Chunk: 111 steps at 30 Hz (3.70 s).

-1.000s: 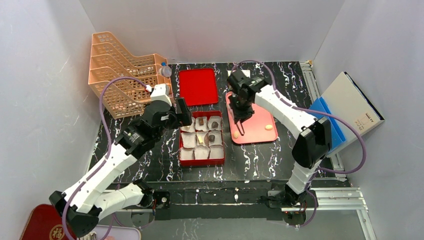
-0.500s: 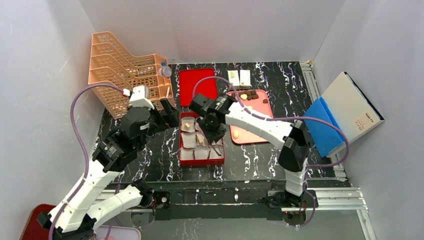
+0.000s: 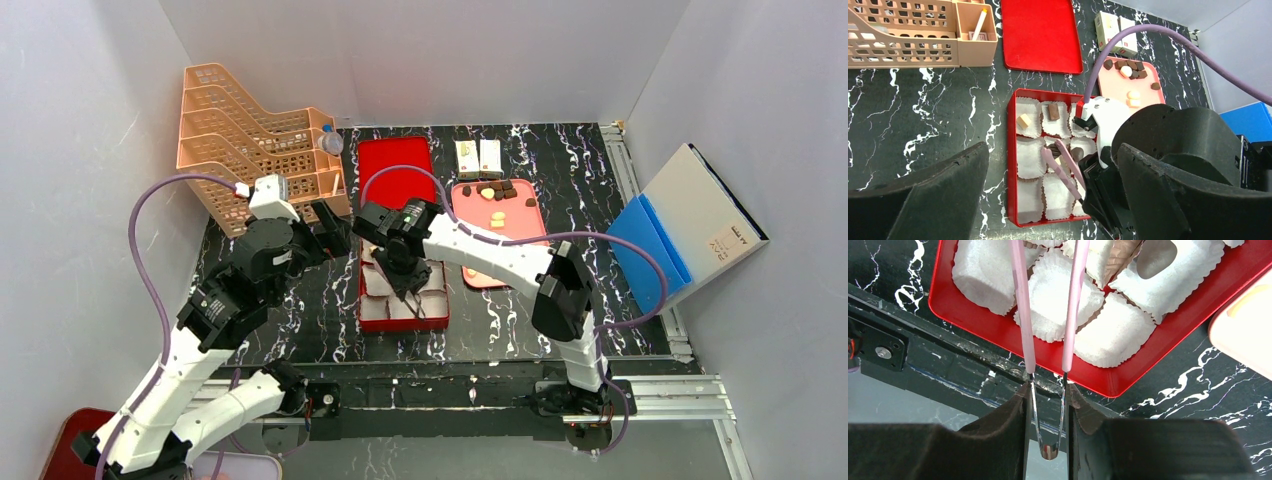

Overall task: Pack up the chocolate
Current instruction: Place the fake chocolate in the packing box.

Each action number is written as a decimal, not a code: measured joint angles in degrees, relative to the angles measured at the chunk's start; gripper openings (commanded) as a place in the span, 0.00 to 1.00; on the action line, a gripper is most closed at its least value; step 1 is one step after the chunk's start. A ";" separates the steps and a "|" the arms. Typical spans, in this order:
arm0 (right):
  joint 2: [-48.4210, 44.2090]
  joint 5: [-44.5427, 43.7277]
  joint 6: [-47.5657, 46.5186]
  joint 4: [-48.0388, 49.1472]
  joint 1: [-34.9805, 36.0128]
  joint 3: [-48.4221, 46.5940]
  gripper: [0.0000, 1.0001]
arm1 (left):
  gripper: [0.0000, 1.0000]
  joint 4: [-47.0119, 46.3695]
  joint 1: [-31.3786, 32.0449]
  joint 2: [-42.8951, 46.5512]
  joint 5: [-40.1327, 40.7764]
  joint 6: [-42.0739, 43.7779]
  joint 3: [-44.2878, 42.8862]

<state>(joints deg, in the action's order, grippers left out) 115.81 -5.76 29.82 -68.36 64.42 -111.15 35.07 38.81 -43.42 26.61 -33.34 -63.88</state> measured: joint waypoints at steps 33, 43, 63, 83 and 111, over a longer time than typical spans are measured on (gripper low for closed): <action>5.11 1.44 -0.35 -0.52 -0.07 -3.96 0.32 | 0.98 3.61 -0.07 1.99 1.90 0.79 -0.02; 5.88 1.40 -0.92 -0.55 -0.07 -4.28 0.36 | 0.98 5.81 -0.07 3.23 2.49 0.79 -0.24; 6.34 1.25 -1.51 -0.52 -0.17 -4.35 0.37 | 0.98 6.73 -0.07 3.52 3.02 1.03 -1.09; 6.40 1.73 -1.60 1.53 -0.46 -0.59 0.39 | 0.99 6.78 -0.07 3.06 3.02 1.31 -1.11; 5.81 2.47 -1.22 6.32 -1.09 4.17 0.25 | 0.98 6.99 -0.07 2.73 3.02 1.86 -1.11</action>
<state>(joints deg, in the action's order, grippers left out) 121.62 -3.29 28.60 -62.04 63.33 -106.98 42.06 38.74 -40.69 29.63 -31.48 -64.99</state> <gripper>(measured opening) 0.355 0.983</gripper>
